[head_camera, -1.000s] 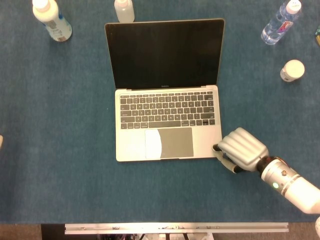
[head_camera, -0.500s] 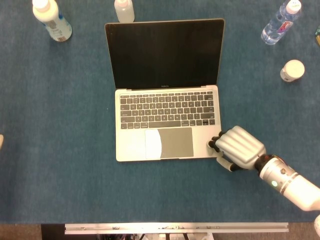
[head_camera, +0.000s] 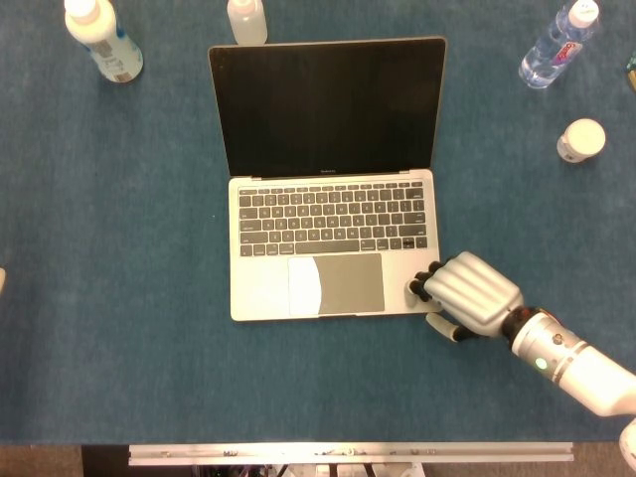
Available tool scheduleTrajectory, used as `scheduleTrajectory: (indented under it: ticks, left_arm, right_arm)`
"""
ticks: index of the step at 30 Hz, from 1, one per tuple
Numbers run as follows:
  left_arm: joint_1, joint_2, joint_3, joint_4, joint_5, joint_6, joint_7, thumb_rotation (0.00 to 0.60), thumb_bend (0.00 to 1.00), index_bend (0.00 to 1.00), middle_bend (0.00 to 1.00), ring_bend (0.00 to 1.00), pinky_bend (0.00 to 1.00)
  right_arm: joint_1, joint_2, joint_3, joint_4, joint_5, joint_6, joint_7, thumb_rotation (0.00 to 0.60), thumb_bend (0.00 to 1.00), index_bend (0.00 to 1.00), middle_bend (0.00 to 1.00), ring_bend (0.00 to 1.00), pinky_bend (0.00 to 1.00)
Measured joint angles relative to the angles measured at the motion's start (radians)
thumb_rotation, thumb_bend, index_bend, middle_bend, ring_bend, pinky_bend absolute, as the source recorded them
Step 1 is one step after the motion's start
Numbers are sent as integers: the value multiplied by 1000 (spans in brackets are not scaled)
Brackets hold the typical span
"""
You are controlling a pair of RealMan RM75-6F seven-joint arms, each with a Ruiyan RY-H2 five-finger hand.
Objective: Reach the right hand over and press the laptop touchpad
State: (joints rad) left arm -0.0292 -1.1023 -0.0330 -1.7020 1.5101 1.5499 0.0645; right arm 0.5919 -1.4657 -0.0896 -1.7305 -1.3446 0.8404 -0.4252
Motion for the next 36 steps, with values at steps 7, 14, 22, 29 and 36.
scheduleTrajectory:
  ticks: [7,14,22,29,36]
  left_arm:
    - [1,0,1,2,-2,-1,-2,600,246,186,140,89,82]
    - [4,1,1,4,-2,2,-7,600,246,186,140,89,82]
    - [4,1,0,8,-1,2,-10,600,246,186,140,89,82]
    - [6,0,1,11,-2,2,-12,600,246,186,140,89,82]
    - [7,1,0,13,-4,4,-15,600,246,186,140,89,82]
  right_arm:
    - [0,1,0,-5,-1,11,-12,600,394,413,460,401,504]
    - [1,6,-2,-12,13,12,-29,600,395,413,460,401,504]
    - [0,11,2,-18,14,24,-24,600,395,413,460,401,503]
    - [5,0,-7,-6,28,7,-35,600,396,413,460,401,503]
    - [7,-3,-7,-6,38,8,-50,600,397,413,460,401,503]
